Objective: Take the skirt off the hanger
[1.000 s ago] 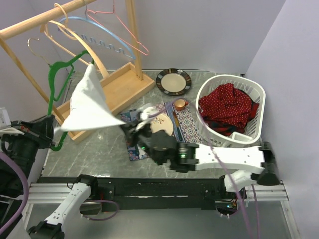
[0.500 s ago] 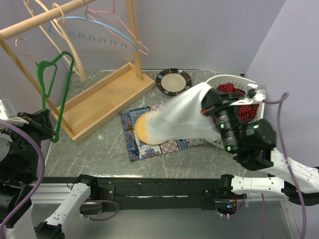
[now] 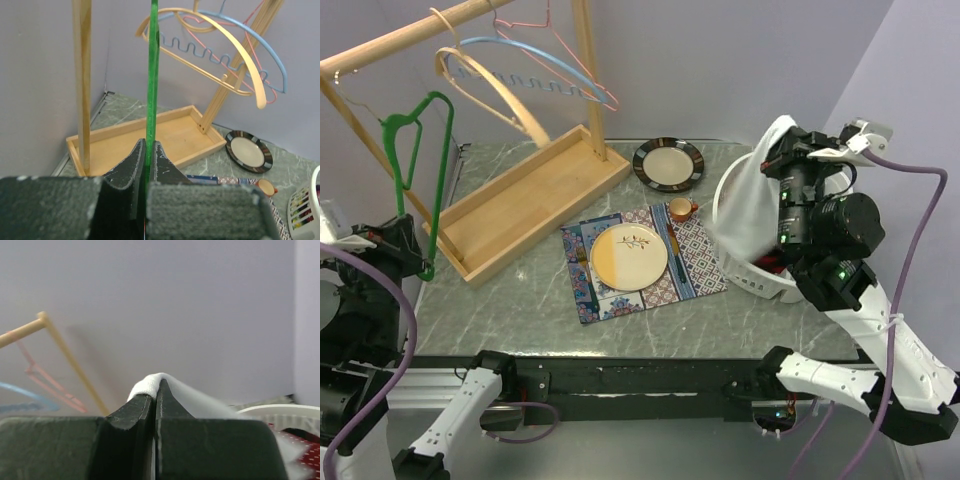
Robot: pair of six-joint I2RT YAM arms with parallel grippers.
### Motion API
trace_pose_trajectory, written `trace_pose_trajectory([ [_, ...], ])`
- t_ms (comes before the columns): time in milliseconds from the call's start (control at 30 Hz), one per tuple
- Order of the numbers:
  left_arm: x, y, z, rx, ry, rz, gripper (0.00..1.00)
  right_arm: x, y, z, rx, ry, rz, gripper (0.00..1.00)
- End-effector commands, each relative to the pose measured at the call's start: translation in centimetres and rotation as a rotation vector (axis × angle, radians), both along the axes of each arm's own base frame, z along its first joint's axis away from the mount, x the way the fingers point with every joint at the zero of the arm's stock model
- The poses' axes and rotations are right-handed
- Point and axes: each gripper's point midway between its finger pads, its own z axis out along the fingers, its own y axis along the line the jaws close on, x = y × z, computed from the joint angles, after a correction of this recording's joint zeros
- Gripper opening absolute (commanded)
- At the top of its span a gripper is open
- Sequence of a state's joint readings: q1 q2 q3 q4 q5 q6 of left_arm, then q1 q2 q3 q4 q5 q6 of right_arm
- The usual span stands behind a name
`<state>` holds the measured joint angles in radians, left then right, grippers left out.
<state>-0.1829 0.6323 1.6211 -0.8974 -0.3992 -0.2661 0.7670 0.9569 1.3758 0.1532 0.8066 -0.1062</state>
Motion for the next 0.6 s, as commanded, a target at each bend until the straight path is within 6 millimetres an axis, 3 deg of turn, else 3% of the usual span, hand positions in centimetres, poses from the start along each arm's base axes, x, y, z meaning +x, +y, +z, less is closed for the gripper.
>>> trace_pose_trajectory([
  [0,-0.5,0.5,2.4,-0.001,-0.110,0.025,0.01,0.1,-3.2,0.8,0.020,-0.042,-0.090,0.00],
  [233,-0.1,0.5,2.5,0.019,-0.109,0.026,0.01,1.6,-6.1,-0.5,0.021,0.000,-0.180,0.00],
  [400,-0.1,-0.7,3.2,0.026,-0.143,-0.047,0.01,2.5,-6.5,-1.5,0.016,0.033,-0.187,0.00],
  [533,0.2,-1.3,3.4,0.023,-0.158,-0.075,0.01,4.1,-6.8,-5.3,-0.003,0.110,-0.219,0.00],
  [567,0.3,-1.2,3.3,0.013,-0.156,-0.068,0.01,4.7,-7.5,-7.4,-0.019,0.153,-0.254,0.00],
])
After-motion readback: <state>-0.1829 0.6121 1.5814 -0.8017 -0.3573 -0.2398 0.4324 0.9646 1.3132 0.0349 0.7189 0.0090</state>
